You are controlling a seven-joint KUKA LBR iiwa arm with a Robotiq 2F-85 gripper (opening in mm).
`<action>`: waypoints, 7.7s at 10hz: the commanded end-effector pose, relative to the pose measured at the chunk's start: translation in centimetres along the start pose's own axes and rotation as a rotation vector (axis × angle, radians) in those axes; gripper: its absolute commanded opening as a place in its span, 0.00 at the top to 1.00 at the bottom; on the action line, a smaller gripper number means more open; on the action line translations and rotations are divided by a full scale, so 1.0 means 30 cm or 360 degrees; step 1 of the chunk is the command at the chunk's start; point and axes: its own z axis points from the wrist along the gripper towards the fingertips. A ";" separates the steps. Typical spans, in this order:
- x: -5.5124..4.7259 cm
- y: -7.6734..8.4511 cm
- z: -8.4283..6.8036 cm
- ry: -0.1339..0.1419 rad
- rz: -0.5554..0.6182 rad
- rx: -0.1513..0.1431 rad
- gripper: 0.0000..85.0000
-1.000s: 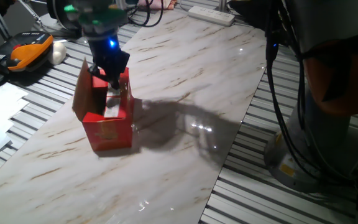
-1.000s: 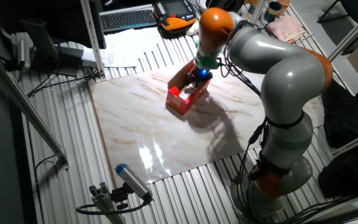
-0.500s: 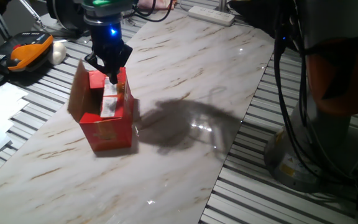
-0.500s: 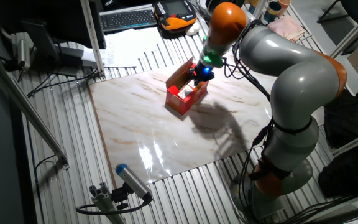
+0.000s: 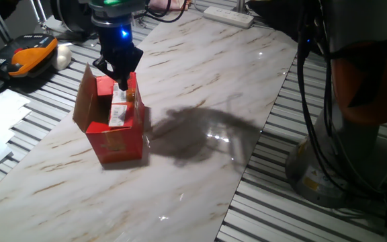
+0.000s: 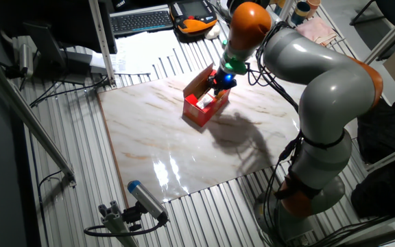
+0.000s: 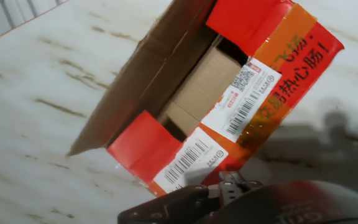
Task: Cover the box
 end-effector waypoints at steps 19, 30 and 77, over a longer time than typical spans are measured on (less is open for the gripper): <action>-0.221 0.218 -0.020 -0.0019 0.0436 -0.0114 1.00; -0.304 0.321 -0.013 -0.0019 0.0339 -0.0063 1.00; -0.268 0.104 0.183 -0.0038 -0.0363 0.0654 1.00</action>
